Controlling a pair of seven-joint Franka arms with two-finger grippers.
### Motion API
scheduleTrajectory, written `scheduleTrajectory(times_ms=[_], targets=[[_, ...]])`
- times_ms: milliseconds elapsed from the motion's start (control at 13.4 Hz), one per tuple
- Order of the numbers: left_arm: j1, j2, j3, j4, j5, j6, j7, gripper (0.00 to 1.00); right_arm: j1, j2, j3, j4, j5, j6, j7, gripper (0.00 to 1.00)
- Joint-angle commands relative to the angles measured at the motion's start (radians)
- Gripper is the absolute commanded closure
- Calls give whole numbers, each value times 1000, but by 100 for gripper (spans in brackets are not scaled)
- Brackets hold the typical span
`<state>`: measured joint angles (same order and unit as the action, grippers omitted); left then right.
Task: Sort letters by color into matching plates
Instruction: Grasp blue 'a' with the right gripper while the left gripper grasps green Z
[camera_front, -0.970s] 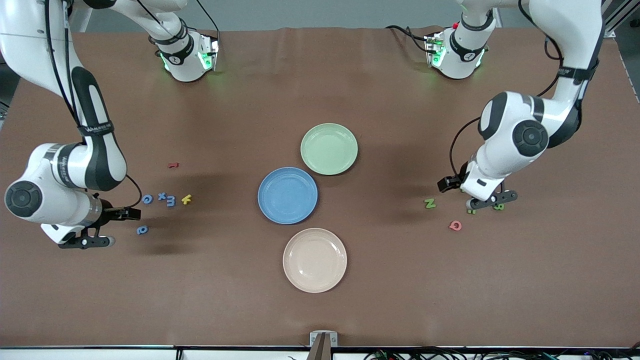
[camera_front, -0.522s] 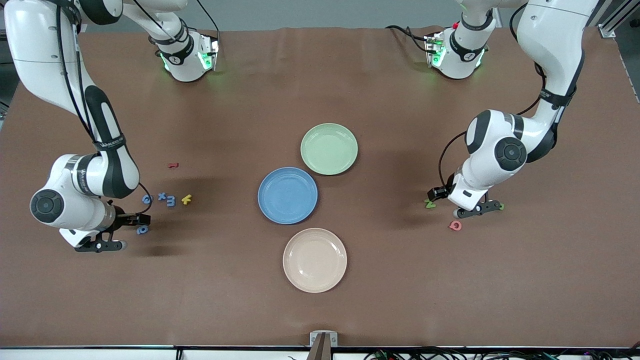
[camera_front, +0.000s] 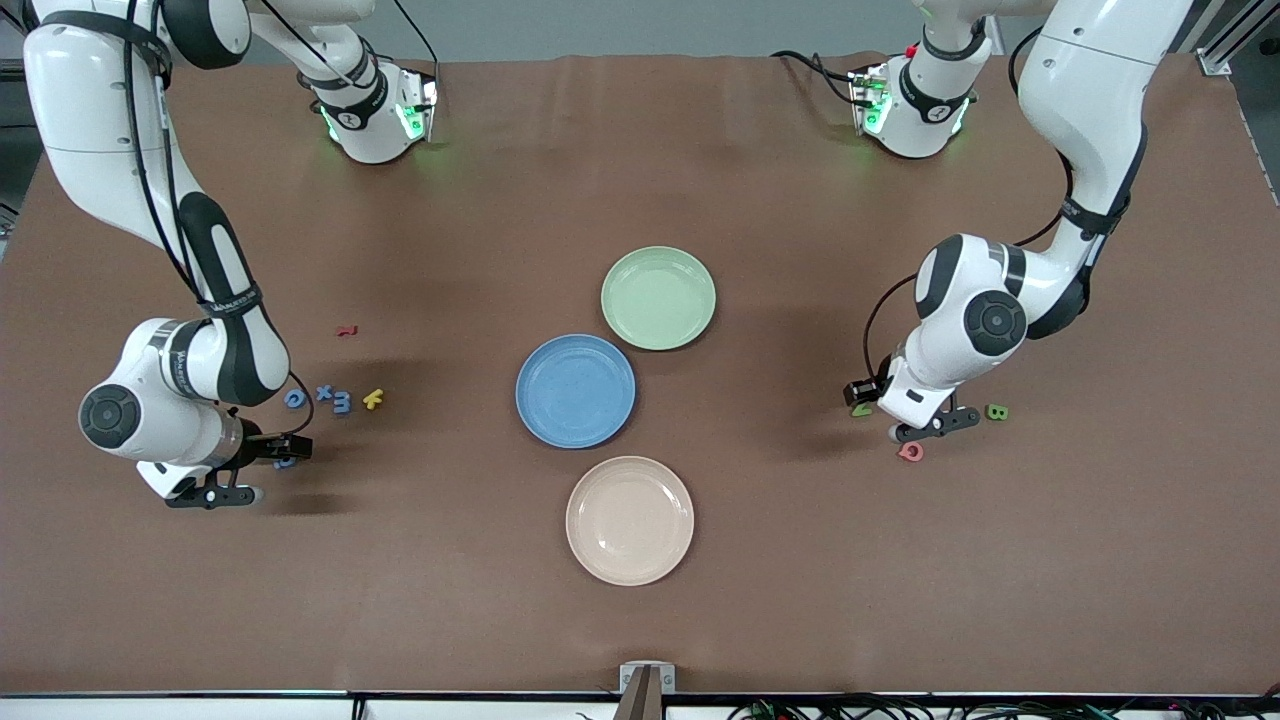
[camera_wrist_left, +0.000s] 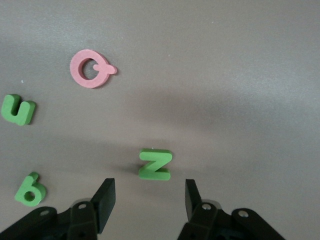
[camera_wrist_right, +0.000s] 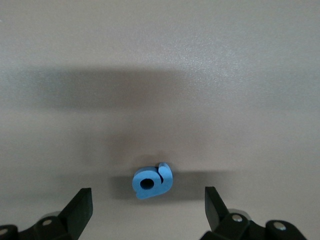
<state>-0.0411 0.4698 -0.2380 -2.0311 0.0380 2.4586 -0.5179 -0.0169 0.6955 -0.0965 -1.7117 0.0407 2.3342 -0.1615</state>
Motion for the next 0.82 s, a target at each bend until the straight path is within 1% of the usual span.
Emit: scheduleTrajectory(times_ms=[0, 224, 373, 597, 746], targets=[[-6, 42, 5, 23, 23, 34, -25, 36, -18, 25, 12, 23, 18, 10, -27, 5], [-6, 69, 8, 29, 23, 49, -25, 37, -18, 30, 12, 23, 18, 11, -41, 20], [-6, 75, 11, 29, 23, 53, -25, 38, -18, 38, 12, 23, 18, 20, -41, 23], [-5, 87, 13, 31, 23, 62, -25, 38, -18, 38, 12, 23, 18, 27, -41, 33], [-6, 99, 13, 35, 23, 71, -25, 39, -18, 38, 12, 23, 18, 25, -43, 43]])
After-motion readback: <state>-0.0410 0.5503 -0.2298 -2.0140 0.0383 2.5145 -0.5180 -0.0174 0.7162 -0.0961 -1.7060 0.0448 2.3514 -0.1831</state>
